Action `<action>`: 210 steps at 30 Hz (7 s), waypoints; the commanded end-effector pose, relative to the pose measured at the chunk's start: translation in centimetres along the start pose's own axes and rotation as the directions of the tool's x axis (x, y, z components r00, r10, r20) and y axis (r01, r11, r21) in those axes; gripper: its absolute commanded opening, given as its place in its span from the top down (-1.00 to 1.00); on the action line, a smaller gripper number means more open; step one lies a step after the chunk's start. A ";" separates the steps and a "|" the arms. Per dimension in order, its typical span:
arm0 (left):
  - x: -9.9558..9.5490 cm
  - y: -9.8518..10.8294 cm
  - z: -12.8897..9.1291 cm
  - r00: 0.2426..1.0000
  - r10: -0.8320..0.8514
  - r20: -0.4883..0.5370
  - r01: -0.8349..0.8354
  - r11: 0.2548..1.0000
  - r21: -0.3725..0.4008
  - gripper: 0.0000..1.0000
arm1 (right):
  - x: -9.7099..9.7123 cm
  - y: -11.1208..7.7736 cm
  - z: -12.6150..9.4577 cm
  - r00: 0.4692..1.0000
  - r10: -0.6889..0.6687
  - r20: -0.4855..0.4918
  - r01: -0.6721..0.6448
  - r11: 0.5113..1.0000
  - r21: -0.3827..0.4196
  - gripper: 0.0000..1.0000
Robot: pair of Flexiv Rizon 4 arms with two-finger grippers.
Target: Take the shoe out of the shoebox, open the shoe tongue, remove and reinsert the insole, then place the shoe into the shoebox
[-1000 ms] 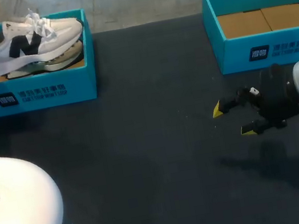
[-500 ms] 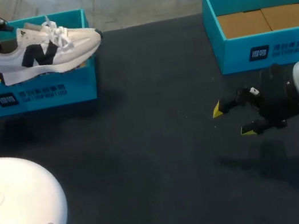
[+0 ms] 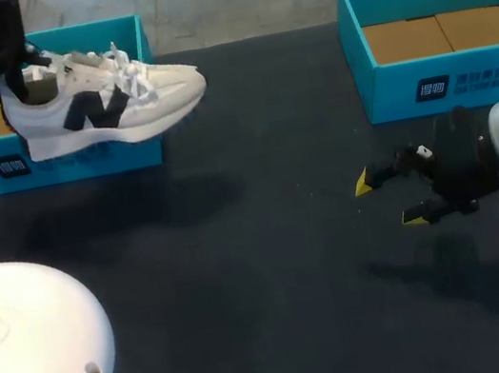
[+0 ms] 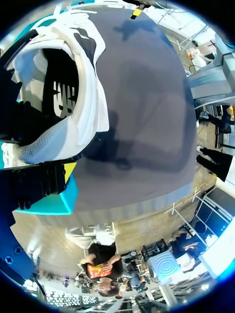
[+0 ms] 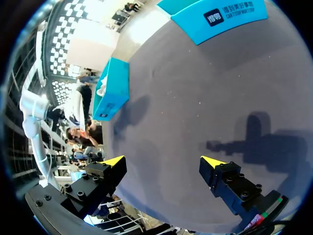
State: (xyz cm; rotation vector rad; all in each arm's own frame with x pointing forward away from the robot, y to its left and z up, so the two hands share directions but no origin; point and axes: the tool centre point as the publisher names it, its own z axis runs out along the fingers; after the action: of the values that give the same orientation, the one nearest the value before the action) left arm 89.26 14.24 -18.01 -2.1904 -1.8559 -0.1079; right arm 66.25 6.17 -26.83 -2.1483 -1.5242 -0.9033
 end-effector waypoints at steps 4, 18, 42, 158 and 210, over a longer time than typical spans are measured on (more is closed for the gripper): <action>-3.9 -3.5 -0.4 1.000 -0.011 -0.016 0.010 0.996 -0.093 1.00 | 0.1 -0.2 0.0 1.000 0.002 0.005 -0.002 1.000 -0.003 -1.00; -11.4 -8.4 -1.0 1.000 0.004 0.003 -0.003 0.996 -0.089 1.00 | 0.1 -0.2 0.0 1.000 0.002 0.005 -0.002 1.000 -0.003 -1.00; -14.5 -11.0 1.4 0.997 -0.069 -0.023 0.066 0.992 -0.104 1.00 | 0.1 -0.2 0.0 1.000 0.002 0.005 -0.002 1.000 -0.003 -1.00; -19.0 -8.5 8.8 0.772 -0.460 0.438 0.426 0.886 0.180 -1.00 | 0.1 -0.2 0.0 1.000 0.002 0.005 -0.002 1.000 -0.003 -1.00; -16.7 -10.8 15.3 -0.101 -0.955 0.280 0.447 0.208 0.870 -1.00 | 0.1 -0.2 0.0 1.000 0.002 0.005 -0.002 1.000 -0.003 -1.00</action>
State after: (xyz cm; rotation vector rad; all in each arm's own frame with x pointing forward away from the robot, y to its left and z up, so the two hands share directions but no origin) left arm 74.31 3.56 -33.99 -0.3004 -2.8554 1.3499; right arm 66.25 6.17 -26.83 -2.1483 -1.5242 -0.9034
